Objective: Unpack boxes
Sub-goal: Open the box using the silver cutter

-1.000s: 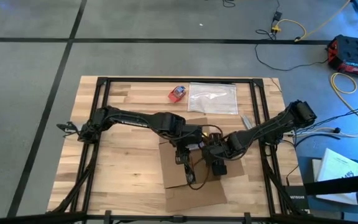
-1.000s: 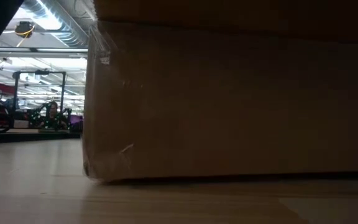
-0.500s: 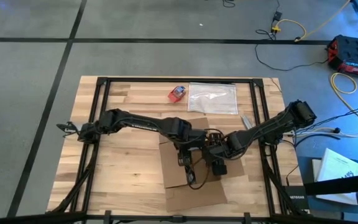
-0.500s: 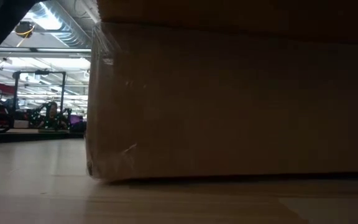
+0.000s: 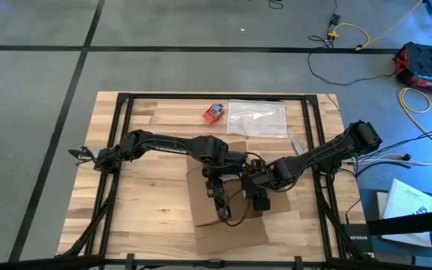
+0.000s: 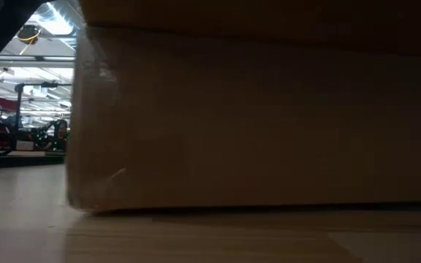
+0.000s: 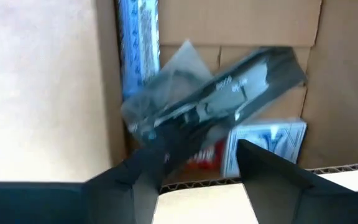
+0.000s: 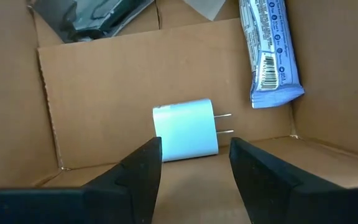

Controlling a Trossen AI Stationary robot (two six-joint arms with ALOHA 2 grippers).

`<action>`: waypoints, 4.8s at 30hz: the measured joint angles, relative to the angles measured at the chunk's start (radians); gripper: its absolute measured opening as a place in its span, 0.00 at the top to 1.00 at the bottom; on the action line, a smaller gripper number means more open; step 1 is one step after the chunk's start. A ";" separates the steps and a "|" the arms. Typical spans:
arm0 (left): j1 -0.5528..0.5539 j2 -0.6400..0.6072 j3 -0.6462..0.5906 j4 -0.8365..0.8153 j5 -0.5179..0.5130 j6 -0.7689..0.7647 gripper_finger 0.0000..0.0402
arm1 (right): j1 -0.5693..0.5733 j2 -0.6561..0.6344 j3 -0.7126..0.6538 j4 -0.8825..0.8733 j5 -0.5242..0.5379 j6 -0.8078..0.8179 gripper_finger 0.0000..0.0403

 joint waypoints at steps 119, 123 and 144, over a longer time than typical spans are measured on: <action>-0.221 -0.010 -0.440 0.802 -0.639 -0.232 0.54 | 0.082 0.019 -0.077 0.351 0.200 -0.075 0.57; -0.221 -0.010 -0.440 0.805 -0.641 -0.234 0.54 | 0.082 0.019 -0.077 0.351 0.201 -0.070 0.57; -0.204 -0.241 -0.410 0.323 -0.697 -0.150 0.54 | 0.078 0.019 -0.074 0.266 0.244 -0.042 0.57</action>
